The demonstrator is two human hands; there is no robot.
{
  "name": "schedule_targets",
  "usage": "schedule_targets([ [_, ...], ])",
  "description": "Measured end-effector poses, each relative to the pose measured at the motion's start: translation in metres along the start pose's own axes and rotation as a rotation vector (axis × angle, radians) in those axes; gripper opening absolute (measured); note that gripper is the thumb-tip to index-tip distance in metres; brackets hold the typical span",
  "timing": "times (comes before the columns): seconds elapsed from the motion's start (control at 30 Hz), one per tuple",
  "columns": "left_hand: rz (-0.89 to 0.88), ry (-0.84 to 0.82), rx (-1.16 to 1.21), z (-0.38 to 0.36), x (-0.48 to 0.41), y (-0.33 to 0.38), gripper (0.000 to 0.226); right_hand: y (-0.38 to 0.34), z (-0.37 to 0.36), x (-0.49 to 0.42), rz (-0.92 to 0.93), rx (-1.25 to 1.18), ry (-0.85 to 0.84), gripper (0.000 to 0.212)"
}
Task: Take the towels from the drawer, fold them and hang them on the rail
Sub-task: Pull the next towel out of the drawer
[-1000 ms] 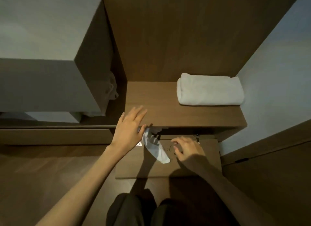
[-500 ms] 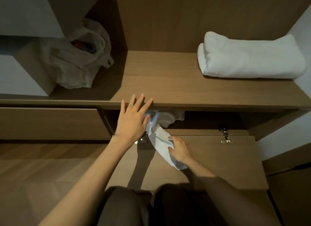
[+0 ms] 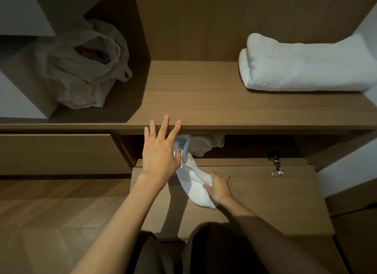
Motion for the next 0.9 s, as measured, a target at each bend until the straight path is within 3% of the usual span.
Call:
schedule_targets([
  [0.13, -0.001, -0.001, 0.033, -0.003, 0.004, 0.002, 0.081, -0.009, 0.059, 0.020, 0.289, 0.113, 0.175, 0.008],
  [0.23, 0.014, 0.005, 0.087, -0.007, 0.008, 0.004, 0.084, -0.013, 0.115, 0.045, 0.463, 0.179, 0.295, 0.026],
  [0.37, -0.059, 0.006, 0.185, -0.012, 0.017, 0.024, 0.086, -0.019, 0.180, 0.083, 0.547, 0.273, 0.443, 0.022],
  [0.6, -0.399, -0.326, 0.402, -0.041, 0.027, 0.091, 0.099, -0.035, 0.219, 0.120, 0.859, 0.372, 0.543, 0.010],
  [0.67, -0.454, -0.349, 0.410, -0.048, 0.029, 0.104, 0.089, -0.037, 0.224, 0.129, 0.873, 0.344, 0.592, 0.022],
  [0.73, -0.478, -0.351, 0.394, -0.052, 0.031, 0.111, 0.063, -0.037, 0.230, 0.136, 0.839, 0.246, 0.657, 0.023],
  [0.8, -0.413, -0.363, 0.355, -0.059, 0.032, 0.107, 0.039, -0.035, 0.237, 0.143, 0.777, 0.147, 0.740, 0.022],
  [0.9, -0.241, -0.407, 0.245, -0.075, 0.023, 0.087, 0.022, -0.033, 0.246, 0.153, 0.671, 0.016, 0.874, 0.018],
])
Point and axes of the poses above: each hand's wrist, its own x-axis away from the middle knuckle, its own z-axis out of the back of the hand, y = z × x, the point moved 2 cm from there along -x, towards the middle knuckle, and after that the axes turned 14 degrees about z, right-handed, at the moved point
